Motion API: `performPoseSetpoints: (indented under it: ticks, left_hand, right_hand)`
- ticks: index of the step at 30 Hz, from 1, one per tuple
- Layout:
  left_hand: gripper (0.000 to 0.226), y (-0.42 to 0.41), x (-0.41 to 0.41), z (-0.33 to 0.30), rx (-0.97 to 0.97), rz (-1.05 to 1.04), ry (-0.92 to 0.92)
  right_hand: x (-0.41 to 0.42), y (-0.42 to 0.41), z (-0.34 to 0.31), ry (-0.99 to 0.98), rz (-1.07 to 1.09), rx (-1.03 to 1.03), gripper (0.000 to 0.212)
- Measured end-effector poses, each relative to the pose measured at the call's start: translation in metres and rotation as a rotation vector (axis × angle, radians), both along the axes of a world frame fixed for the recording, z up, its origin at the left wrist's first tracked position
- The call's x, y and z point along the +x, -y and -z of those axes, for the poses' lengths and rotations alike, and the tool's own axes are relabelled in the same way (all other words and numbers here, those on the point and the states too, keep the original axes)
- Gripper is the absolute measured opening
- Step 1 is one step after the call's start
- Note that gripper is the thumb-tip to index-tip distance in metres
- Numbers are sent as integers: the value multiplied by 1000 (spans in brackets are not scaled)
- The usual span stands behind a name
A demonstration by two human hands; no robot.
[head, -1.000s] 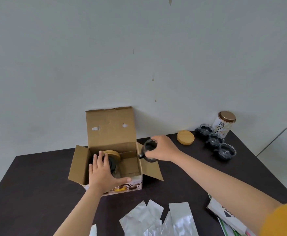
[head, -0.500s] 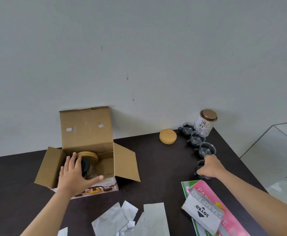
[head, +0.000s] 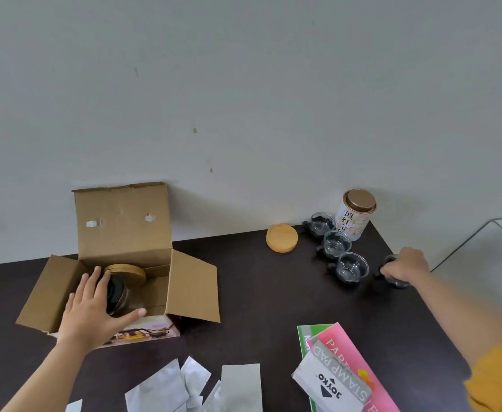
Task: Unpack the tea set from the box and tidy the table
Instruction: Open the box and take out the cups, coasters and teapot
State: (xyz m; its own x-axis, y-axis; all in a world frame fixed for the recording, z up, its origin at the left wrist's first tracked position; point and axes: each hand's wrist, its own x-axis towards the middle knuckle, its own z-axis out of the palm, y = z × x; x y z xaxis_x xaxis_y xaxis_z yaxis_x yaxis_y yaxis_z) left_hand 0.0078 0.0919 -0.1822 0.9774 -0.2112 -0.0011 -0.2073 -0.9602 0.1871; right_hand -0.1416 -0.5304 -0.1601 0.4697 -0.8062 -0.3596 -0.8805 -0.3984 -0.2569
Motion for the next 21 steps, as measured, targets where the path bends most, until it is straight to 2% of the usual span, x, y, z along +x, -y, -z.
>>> performPoseSetpoints:
  ticks: [2,5,7,12,16,21]
  left_hand:
    - [133,2,0,-1,11,-4,3]
    - [131,5,-1,-3,21,-13,-3]
    - [130,5,-1,-4,30,-16,-8]
    - [130,6,-1,-4,33,-24,-14]
    - [131,8,-2,-7,21,-28,-13]
    - [130,10,-4,-8,15,-33,-15]
  right_hand:
    - [15,11,-3,29,-11,-39,41]
    - [37,26,3,33,-40,-58,71]
    - [49,35,12,41,-35,-42,76]
    - [66,57,45,104,-15,35,70]
    - [65,27,27,143,-33,62,60]
    - [68,27,33,190,-35,83,76]
